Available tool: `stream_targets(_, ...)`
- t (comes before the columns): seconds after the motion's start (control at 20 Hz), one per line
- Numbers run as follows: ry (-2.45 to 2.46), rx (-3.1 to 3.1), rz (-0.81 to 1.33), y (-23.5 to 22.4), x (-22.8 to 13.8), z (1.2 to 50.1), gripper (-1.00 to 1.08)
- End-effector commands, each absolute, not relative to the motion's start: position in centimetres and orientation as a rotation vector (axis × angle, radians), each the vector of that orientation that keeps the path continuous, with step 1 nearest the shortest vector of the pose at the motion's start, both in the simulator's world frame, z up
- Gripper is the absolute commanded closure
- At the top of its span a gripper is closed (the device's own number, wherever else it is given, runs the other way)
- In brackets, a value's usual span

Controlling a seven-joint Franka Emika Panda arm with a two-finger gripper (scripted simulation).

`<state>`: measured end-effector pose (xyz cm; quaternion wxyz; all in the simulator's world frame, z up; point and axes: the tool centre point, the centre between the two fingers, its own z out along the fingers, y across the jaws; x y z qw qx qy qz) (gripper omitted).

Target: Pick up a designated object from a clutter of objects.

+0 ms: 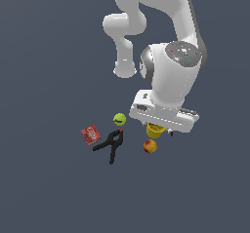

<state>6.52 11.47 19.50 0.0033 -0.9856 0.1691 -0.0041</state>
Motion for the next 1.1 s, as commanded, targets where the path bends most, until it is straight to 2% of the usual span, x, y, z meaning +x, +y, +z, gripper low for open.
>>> stream_targets(0.0, 0.530, -3.089, -0.014, 10.5, 5.4, 21.6, 1.08)
stream_targets(1.05, 0.532, -3.094, -0.003, 2.1, -4.4, 40.1, 1.08)
